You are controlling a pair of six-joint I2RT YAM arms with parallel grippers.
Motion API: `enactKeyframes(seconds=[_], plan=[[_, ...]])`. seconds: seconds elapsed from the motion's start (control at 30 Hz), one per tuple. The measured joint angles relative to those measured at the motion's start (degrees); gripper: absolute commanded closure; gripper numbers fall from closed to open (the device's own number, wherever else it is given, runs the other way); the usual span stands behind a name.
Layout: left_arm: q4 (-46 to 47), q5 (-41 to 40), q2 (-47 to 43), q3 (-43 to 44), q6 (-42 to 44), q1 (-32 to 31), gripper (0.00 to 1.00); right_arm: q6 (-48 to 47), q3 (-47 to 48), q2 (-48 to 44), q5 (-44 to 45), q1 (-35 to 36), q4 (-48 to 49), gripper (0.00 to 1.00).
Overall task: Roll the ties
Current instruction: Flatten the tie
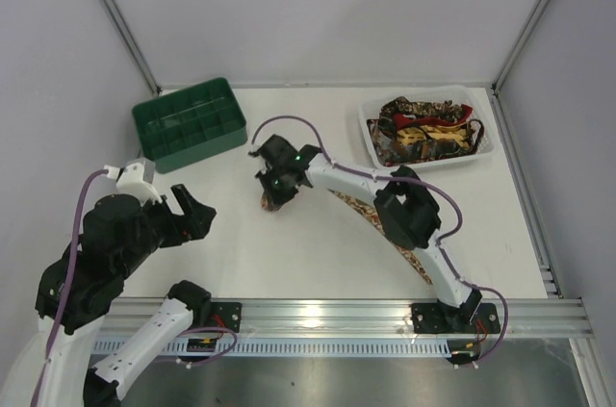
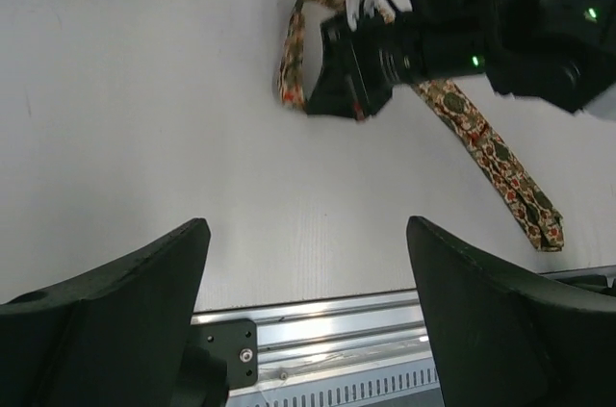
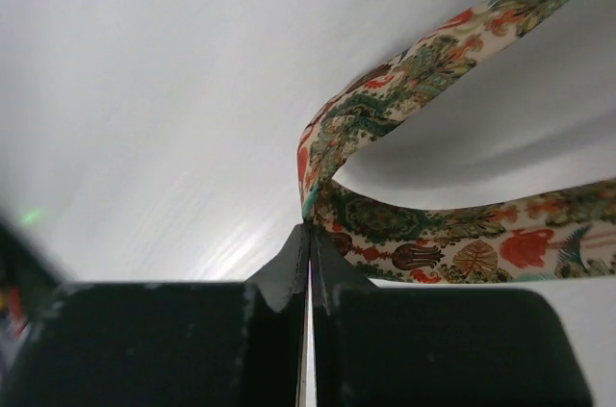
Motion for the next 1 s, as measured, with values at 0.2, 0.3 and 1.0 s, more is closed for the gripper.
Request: enactKeyframes(seconds=[0.2, 0.3, 1.0], plan=[[0.5, -2.8, 0.6, 1.2, 2.0, 0.0, 0.11, 3.7, -11.1, -13.9, -10.7, 12.2, -2.1, 0.91], [0.9, -3.3, 1.9, 0.7, 2.0, 0.0, 0.12, 5.3, -15.5, -19.4, -15.0, 13.8, -2.3, 0.57], [4.8, 4.9, 22.6, -18.0, -6.7, -18.6, 0.23, 19.9, -45.0, -43.3, -1.0, -19.5, -6.6, 0.59]])
